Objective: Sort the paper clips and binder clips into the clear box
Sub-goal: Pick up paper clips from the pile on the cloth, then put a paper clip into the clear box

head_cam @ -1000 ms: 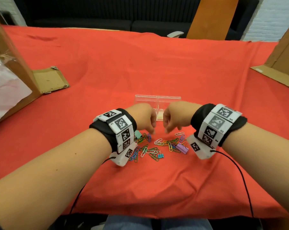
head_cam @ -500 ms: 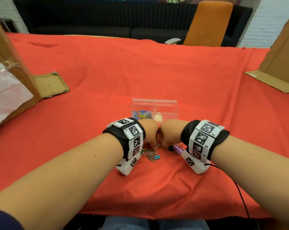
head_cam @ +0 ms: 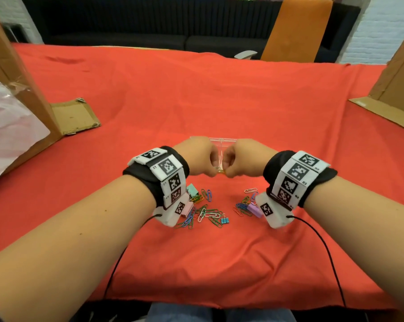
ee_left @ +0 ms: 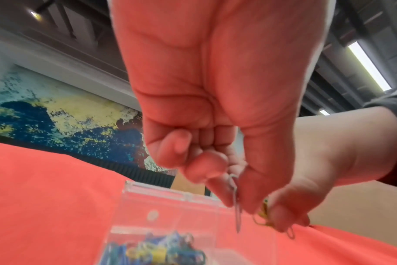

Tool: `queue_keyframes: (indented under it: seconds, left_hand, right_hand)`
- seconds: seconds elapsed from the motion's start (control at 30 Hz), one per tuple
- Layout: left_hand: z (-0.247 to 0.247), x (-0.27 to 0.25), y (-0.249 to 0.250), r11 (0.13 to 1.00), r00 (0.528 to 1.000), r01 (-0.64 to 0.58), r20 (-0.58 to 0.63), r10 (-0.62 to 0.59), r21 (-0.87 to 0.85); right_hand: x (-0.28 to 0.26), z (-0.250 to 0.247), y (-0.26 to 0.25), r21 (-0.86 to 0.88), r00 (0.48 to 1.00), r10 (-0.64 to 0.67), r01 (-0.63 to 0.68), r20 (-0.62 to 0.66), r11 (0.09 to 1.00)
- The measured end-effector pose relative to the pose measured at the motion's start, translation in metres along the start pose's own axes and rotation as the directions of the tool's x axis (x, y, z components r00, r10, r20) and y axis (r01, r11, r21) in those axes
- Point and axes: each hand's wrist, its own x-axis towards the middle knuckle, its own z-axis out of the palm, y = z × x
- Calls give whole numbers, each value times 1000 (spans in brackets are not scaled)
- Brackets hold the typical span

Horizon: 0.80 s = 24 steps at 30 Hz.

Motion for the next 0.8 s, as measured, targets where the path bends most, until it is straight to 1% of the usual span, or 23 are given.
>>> queue_keyframes:
  seconds: [0.07, 0.17, 0.23, 0.33, 0.47, 0.53, 0.63, 0.7, 0.77, 0.8]
  left_hand:
    - [-11, 3, -6, 1000, 995, 12, -103, -15, -21]
    - [-22, 11, -17, 996, 960, 66, -269, -79, -55]
    - [-22, 16, -24, 992, 943, 101, -309, -120, -77]
    - [-14, 23, -30, 988, 943, 131, -297, -148, -76]
    - [-6, 28, -36, 983, 938, 162, -296, -180, -84]
    - [-5, 29, -38, 981, 938, 170, -290, -189, -90]
    - [-4, 26, -39, 981, 944, 168, -271, -188, -97]
    - [-3, 22, -36, 981, 944, 167, -273, -187, -97]
    - [-1, 14, -29, 987, 951, 154, -264, -161, -48]
    - [0, 10, -26, 990, 961, 142, -239, -139, -5]
  right_hand:
    - [6, -10, -1, 30, 996, 13, -11, -88, 999]
    - [18, -19, -3, 56, 982, 29, -19, -187, 998]
    - [27, -21, -5, 82, 967, 62, -43, -248, 996]
    - [38, -18, -10, 89, 960, 92, -71, -264, 994]
    - [48, -10, -13, 64, 962, 90, -77, -259, 995]
    - [49, -7, -12, 62, 969, 80, -67, -234, 996]
    - [45, -5, -8, 66, 977, 44, -31, -211, 997]
    - [38, -7, -6, 55, 971, 14, -1, -239, 998]
    - [27, -10, -2, 37, 965, 4, 6, -263, 999]
    - [20, -10, 0, 30, 967, 11, -4, -253, 1000]
